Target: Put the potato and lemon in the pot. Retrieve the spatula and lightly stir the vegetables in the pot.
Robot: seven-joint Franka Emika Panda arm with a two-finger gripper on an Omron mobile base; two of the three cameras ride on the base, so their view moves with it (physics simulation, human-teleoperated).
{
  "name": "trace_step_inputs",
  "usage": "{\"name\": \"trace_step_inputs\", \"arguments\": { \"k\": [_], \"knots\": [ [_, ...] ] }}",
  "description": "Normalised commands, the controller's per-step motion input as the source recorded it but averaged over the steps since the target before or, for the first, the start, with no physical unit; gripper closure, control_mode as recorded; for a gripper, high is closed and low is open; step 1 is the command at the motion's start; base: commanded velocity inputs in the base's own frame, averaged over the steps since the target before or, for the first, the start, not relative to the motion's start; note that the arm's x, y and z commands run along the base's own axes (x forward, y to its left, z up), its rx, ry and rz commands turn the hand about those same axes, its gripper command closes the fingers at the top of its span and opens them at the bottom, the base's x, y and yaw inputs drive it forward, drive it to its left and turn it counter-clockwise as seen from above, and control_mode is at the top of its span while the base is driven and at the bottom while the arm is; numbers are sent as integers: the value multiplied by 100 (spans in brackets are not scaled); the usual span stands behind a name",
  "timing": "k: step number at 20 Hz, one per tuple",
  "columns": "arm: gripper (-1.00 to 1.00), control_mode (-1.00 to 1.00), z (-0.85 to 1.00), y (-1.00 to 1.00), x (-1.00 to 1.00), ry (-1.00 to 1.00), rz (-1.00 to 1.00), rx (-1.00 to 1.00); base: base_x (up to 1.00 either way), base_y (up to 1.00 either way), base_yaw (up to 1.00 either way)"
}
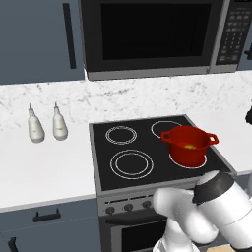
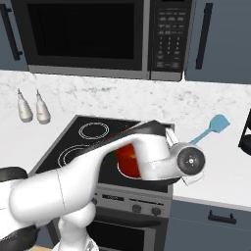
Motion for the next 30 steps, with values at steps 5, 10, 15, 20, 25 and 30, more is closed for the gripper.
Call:
{"name": "trace_step_inputs", "arguments": {
  "k": [5, 10, 15, 20, 25, 30],
  "knots": [
    [100, -100, 49, 83, -21, 23, 0, 29, 0, 0, 0],
    [100, -100, 30, 65, -72, -4, -7, 27, 0, 0, 0],
    [100, -100, 24, 65, -47, -15, -10, 20, 0, 0, 0],
    [100, -100, 39, 69, -12, -10, -8, 27, 0, 0, 0],
    [100, -100, 40, 59, 0, -5, -2, 44, 0, 0, 0],
    [100, -100, 66, 12, -8, 9, 0, 60, 0, 0, 0]
  ]
}}
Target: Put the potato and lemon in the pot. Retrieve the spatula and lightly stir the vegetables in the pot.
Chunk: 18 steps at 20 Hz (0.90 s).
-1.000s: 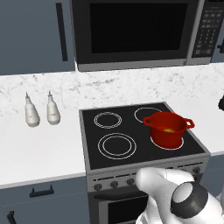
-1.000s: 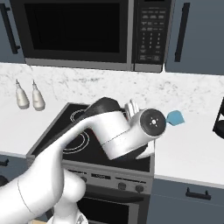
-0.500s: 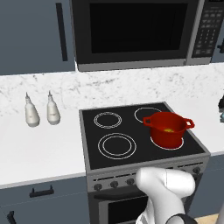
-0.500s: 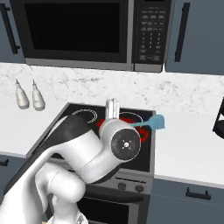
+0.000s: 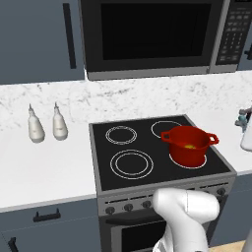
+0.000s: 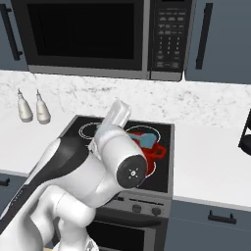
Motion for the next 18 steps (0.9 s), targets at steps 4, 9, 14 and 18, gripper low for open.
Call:
{"name": "trace_step_inputs", "arguments": {
  "k": [4, 9, 14, 18],
  "knots": [
    [100, -100, 50, 6, 1, 22, 0, 66, 0, 0, 0],
    [100, -100, 5, 1, 6, 23, -1, 47, 0, 0, 0],
    [100, -100, 0, -3, 1, 26, 0, 44, 0, 0, 0],
    [100, -100, 0, 0, 16, 8, 0, 48, 0, 0, 0]
  ]
}}
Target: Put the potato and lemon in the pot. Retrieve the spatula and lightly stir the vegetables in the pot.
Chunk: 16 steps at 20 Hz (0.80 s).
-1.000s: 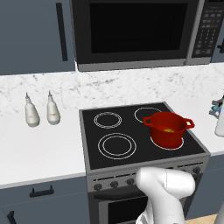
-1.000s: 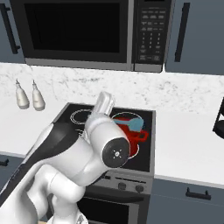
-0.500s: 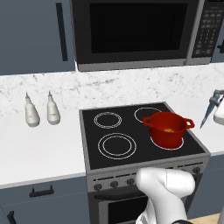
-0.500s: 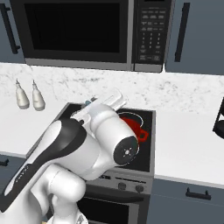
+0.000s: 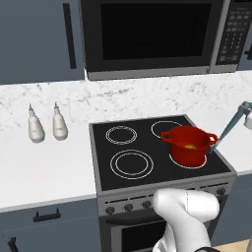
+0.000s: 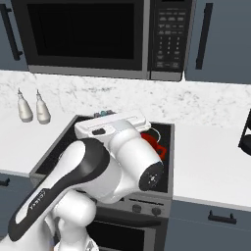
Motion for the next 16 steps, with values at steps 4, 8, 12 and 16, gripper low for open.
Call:
{"name": "trace_step_inputs", "arguments": {
  "k": [4, 8, 12, 16],
  "knots": [
    [100, -100, -25, 0, 25, -4, 0, 4, 0, 0, 0],
    [100, -100, 0, 0, 29, 0, 0, 0, 0, 0, 0],
    [100, -100, 0, -5, 22, 0, 0, 0, 0, 0, 0],
    [100, -100, -2, -23, 30, 1, 0, 0, 0, 0, 0]
  ]
}}
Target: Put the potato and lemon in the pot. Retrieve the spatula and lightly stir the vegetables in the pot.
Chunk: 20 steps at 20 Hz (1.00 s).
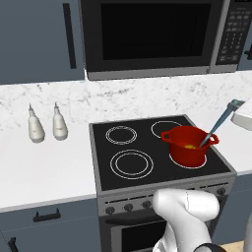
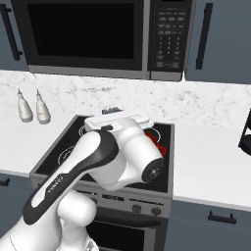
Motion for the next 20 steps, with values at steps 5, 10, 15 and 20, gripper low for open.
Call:
{"name": "trace_step_inputs", "arguments": {
  "k": [5, 10, 15, 20],
  "knots": [
    [100, -100, -11, -16, 49, 1, 0, 0, 0, 0, 0],
    [100, -100, -16, -21, 33, 4, 0, 0, 0, 0, 0],
    [100, -100, -21, -9, 4, 3, 0, -2, 0, 0, 0],
    [100, -100, -15, -7, 11, 0, 0, 0, 0, 0, 0]
  ]
}}
